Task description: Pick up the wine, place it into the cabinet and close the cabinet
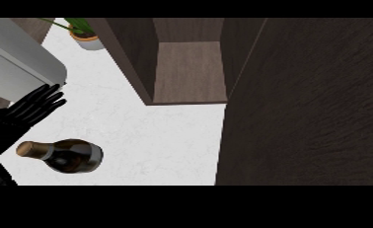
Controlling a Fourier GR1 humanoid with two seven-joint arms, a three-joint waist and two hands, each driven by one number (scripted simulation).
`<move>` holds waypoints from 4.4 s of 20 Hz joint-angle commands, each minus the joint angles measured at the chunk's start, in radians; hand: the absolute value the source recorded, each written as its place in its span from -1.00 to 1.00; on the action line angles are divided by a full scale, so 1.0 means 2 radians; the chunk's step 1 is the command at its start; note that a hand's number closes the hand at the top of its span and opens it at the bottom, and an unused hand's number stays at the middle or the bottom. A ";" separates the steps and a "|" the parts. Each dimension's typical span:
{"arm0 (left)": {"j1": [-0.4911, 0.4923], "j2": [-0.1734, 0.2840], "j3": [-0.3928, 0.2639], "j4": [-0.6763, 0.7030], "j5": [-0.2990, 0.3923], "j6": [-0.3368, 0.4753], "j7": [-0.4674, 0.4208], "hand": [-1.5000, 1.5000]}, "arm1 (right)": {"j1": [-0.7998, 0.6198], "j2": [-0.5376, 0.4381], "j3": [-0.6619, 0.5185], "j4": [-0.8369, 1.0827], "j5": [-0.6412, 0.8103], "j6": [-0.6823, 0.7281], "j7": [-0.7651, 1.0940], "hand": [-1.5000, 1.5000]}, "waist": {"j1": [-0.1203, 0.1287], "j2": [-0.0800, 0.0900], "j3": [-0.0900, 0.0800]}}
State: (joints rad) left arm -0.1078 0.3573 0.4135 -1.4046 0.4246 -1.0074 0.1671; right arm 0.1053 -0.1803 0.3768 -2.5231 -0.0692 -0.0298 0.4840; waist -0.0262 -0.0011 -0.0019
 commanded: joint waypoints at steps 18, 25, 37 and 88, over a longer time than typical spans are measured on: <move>-0.024 0.004 -0.059 0.202 -0.262 0.000 -0.280 -1.00 | 0.031 -0.018 0.007 -0.112 -0.020 0.000 0.036 -1.00 | -0.001 0.001 -0.001; 0.009 0.017 -0.094 0.213 -0.279 0.011 -0.342 -1.00 | 0.032 -0.021 -0.013 -0.122 -0.034 -0.002 0.027 -1.00 | 0.002 -0.001 0.000; -0.020 -0.003 -0.096 0.323 -0.222 0.030 -0.340 -1.00 | 0.014 -0.014 0.007 -0.097 -0.011 -0.013 0.026 -1.00 | -0.004 0.000 -0.001; 0.077 -0.178 -0.257 -0.043 -0.048 0.468 -0.269 1.00 | 0.033 -0.021 -0.035 -0.076 -0.048 0.004 0.006 -1.00 | 0.012 -0.002 0.001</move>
State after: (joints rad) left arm 0.0203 0.0077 0.0365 -1.3555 0.3079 -0.2090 -0.4369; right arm 0.1557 -0.2067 0.3477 -2.5118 -0.0703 -0.0218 0.4118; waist -0.0044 -0.0070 0.0012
